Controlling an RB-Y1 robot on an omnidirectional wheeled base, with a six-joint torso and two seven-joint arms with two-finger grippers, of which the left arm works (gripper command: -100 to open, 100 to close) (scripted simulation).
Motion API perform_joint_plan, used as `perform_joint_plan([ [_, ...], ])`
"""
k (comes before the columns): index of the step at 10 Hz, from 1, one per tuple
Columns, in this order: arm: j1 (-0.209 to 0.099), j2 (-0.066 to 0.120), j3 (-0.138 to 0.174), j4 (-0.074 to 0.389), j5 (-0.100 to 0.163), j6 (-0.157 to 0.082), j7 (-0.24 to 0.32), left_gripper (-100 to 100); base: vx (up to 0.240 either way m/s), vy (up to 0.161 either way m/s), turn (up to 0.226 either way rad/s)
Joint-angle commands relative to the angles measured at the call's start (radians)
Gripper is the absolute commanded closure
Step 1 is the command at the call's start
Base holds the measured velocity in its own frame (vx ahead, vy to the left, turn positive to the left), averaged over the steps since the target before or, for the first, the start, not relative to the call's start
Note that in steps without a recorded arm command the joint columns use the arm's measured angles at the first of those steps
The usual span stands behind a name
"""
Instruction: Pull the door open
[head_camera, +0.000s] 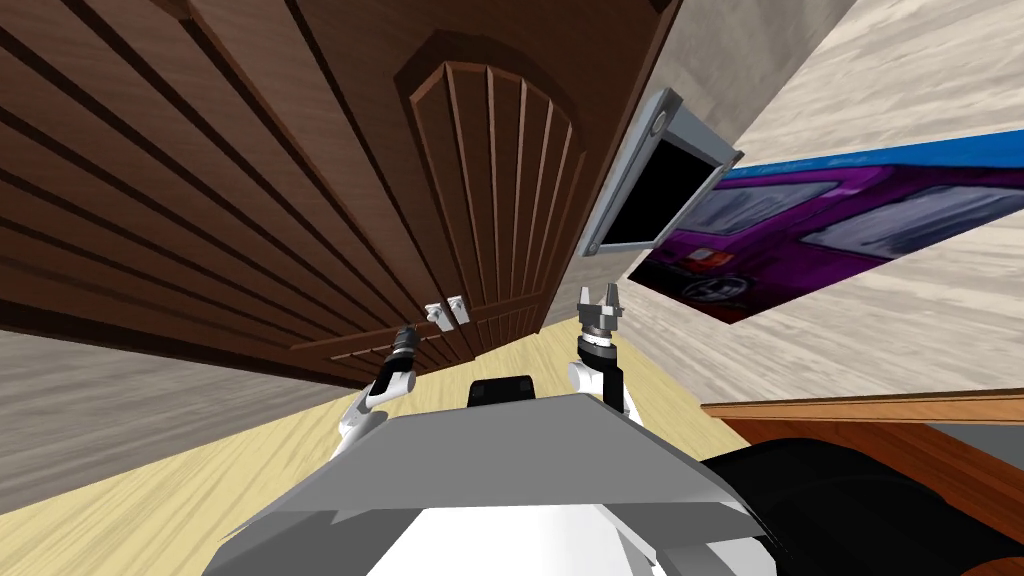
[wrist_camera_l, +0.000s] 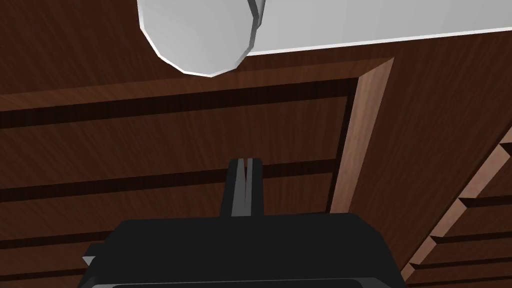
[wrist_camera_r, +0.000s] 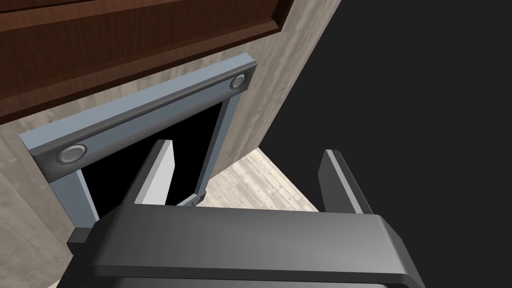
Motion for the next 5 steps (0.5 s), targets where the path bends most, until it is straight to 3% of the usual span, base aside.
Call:
perform_joint_plan([
  [1, 0.012, 0.006, 0.001, -0.010, 0.002, 0.005, 0.004, -100, -0.218, 0.049, 0.003],
  [3, 0.019, 0.006, -0.016, -0.025, 0.001, 0.005, 0.010, -100, -0.200, -0.028, -0.035],
  [5, 0.019, 0.002, -0.041, -0.044, -0.001, 0.005, 0.017, -100, -0.179, -0.087, -0.082],
])
